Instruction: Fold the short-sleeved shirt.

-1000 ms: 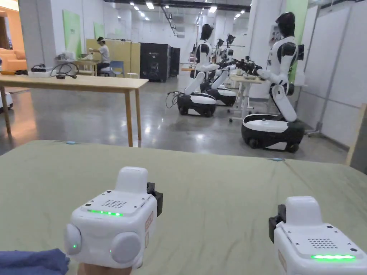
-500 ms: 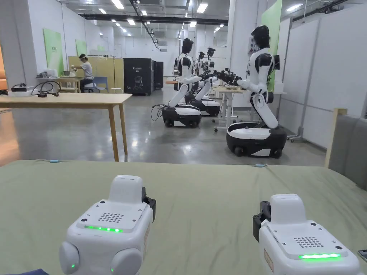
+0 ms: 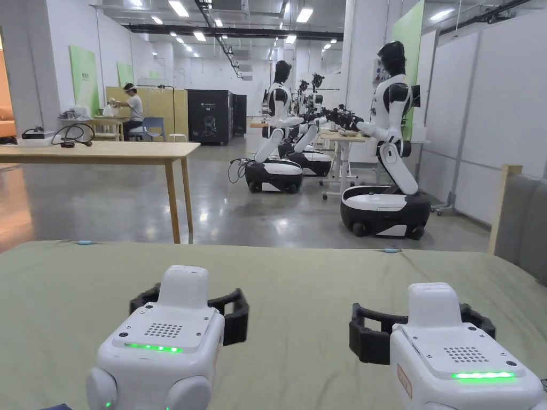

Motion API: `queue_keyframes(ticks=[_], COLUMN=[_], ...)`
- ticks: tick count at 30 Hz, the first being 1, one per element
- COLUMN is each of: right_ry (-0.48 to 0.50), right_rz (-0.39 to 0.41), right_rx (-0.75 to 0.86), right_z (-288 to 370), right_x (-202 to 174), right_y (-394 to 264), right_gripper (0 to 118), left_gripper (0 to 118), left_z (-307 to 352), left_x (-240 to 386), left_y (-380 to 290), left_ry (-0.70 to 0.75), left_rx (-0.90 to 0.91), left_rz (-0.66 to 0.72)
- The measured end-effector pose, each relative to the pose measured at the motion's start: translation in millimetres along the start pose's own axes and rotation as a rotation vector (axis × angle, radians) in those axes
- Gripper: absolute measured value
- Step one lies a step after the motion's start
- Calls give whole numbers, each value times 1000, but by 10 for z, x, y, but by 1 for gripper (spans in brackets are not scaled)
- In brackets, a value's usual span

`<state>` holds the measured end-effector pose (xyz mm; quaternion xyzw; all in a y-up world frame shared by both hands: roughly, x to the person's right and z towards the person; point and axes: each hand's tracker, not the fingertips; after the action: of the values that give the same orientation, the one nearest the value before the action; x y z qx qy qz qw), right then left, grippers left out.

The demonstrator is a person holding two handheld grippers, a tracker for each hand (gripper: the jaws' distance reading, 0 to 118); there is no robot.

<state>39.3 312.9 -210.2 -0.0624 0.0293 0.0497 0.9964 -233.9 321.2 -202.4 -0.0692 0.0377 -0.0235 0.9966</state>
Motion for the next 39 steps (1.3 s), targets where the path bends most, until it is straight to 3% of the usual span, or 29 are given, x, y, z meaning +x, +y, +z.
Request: queue_keyframes(ticks=[1, 18, 23, 28, 32, 36, 39], right_ry=[16, 5, 27, 62, 55, 4, -16], right_rz=[-25, 25, 88, 21, 0, 35, 61], right_rx=[66, 39, 72, 25, 5, -69, -29], right_z=[60, 51, 66, 48, 29, 17, 58], right_x=[4, -44, -86, -64, -42, -108, -140], right_y=[26, -21, -55, -52, -36, 28, 36], right_gripper=[118, 118, 118, 118, 118, 118, 118], left_gripper=[118, 118, 118, 118, 118, 118, 118], left_z=[-3, 91, 77, 89, 101, 136, 146], left_x=[4, 33, 37, 22, 38, 50, 54], left_y=[-16, 11, -1, -8, -24, -20, -1], left_ry=[1, 11, 54, 63, 47, 37, 33], left_rx=[2, 61, 38, 27, 12, 16, 15], left_rz=[0, -35, -49, -36, -46, -36, -20])
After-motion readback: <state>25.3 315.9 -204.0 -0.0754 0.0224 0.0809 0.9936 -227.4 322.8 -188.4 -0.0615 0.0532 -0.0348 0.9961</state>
